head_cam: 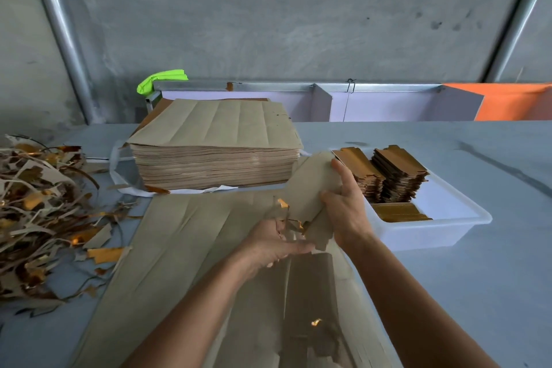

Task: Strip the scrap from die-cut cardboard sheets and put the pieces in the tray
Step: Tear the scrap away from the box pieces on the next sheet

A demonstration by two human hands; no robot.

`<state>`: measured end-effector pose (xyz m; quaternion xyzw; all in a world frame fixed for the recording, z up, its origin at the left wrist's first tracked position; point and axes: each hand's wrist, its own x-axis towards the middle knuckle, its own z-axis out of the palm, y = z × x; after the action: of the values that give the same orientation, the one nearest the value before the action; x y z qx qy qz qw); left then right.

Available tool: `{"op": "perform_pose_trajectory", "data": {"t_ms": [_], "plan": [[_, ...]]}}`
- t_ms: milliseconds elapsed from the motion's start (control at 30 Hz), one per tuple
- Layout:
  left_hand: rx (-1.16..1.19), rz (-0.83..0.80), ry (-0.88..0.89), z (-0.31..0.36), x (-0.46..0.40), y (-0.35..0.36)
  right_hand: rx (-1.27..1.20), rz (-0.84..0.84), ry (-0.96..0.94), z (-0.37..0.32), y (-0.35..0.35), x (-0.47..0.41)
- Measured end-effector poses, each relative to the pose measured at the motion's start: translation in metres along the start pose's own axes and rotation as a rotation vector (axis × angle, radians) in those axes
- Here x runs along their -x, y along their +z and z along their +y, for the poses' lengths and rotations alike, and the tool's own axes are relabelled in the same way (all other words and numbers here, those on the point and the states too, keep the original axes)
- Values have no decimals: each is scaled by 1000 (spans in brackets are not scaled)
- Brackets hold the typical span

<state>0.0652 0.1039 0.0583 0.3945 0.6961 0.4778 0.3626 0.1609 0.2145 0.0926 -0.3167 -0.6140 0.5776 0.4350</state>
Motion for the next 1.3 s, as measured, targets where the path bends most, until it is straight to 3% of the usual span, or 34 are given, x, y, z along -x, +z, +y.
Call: {"op": "perform_pose_trajectory", "data": {"t_ms": [200,367,500,667,767,833,967,1100,1300], "plan": [[169,20,-131,-5,-6,13,-163,41,106,-5,0,1],[154,15,-32,-2,-3,2,-316,248,181,-1,-9,-8],[145,73,8,-4,1,-7,-410,316,267,3,-14,-12],[274,221,1,-12,3,-17,-306,326,220,6,-20,-11],[341,244,39,-13,5,-17,-57,324,123,6,-28,-9],[353,241,79,-12,7,-16,183,259,73,4,-36,-4],[410,207,82,-11,9,-7,656,-46,-23,6,-46,16],[494,183,40,-10,11,-4,720,-276,13,12,-34,35],[486,205,41,-12,10,-8,790,-409,59,19,-18,43]]}}
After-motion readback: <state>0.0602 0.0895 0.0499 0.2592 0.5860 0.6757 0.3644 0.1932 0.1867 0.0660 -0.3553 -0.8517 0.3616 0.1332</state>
